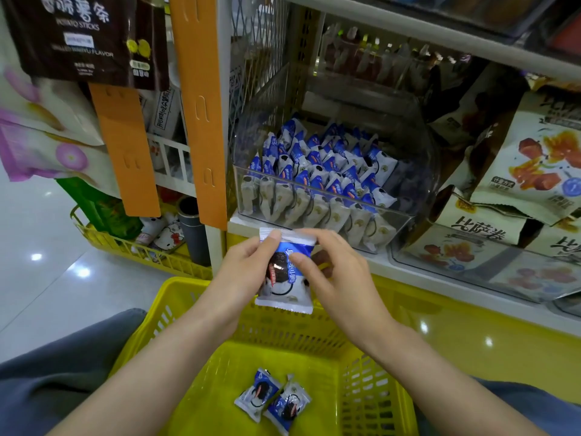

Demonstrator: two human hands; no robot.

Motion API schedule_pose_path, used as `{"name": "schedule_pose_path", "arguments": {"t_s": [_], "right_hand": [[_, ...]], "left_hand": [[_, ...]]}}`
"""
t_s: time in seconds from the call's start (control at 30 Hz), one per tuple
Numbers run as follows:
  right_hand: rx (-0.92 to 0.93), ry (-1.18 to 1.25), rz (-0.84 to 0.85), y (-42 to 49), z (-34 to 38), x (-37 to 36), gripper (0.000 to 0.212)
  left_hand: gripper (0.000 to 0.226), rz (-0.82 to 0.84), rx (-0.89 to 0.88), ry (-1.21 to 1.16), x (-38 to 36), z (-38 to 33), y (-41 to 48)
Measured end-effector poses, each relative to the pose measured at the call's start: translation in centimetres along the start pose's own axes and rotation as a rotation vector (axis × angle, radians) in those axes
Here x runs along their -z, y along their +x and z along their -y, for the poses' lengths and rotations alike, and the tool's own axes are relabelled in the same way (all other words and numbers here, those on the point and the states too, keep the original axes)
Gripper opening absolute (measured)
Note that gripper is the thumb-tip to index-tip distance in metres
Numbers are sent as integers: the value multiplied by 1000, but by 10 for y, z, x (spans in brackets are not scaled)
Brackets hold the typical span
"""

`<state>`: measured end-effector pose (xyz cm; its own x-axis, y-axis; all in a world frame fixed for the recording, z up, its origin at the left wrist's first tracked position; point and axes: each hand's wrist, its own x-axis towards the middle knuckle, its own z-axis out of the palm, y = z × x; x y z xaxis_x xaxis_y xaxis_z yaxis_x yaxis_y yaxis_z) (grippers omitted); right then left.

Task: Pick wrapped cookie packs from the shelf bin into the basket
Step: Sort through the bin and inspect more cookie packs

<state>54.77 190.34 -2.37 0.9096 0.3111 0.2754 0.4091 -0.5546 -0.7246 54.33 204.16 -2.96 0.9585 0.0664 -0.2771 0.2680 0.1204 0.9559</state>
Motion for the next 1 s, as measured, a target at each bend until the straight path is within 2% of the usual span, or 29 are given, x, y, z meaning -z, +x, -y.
{"name": "schedule_pose_path", "arguments": {"t_s": [0.17, 0.3, 0.47, 0.57, 0.67, 0.8, 0.87, 1.0], "right_hand": [[-222, 341, 83, 1, 5, -6, 22], [-263, 506, 84, 4, 10, 1, 19], [-277, 533, 10, 13, 19, 17, 14], [-270, 486, -75, 38, 22, 36, 14], [-282, 395, -256, 83, 14, 54, 21], [-253, 165, -427, 160, -8, 59, 16], [-260, 42, -449, 194, -24, 55, 18], [-272, -125, -398, 248, -46, 46, 29]], "left_hand": [[24, -176, -181, -87, 2, -6, 3], [23, -164, -316, -30, -2, -19, 2], [15, -125, -432, 131, -5, -39, 13], [11, -107, -565, 247, 4, -57, 25], [25, -156, -795, 689, 19, -68, 42], [31, -134, -867, 1209, 26, -63, 62], [27, -109, -939, 1318, 28, -59, 65], [32, -124, -952, 1306, 29, -56, 69]]}}
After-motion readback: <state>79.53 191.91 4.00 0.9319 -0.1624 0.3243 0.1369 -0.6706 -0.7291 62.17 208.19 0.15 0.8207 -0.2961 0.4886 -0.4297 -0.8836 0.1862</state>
